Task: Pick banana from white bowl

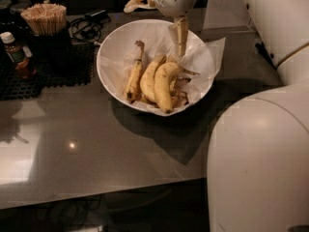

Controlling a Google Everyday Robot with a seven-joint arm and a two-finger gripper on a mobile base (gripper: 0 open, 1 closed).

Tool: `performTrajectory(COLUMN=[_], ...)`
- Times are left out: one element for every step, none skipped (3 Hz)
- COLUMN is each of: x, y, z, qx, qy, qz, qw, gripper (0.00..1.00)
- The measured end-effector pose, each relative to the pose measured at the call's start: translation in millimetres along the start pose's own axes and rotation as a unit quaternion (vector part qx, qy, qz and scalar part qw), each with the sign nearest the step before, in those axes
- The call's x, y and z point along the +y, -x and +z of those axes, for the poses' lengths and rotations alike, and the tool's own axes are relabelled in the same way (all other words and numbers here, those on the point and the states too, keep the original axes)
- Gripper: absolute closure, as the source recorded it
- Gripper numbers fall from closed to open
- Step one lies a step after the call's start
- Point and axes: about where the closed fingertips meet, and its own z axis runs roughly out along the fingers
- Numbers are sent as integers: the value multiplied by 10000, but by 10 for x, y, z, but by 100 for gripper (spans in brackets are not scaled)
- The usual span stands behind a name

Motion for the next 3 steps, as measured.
performTrajectory(x=[-59, 40, 218], y=[-15, 75, 273], z=[58, 164, 248], qx=[-1, -95, -144], qy=[-37, 120, 388], qz=[-19, 117, 397], qw=[10000, 9998, 9984], gripper=[0, 0, 0])
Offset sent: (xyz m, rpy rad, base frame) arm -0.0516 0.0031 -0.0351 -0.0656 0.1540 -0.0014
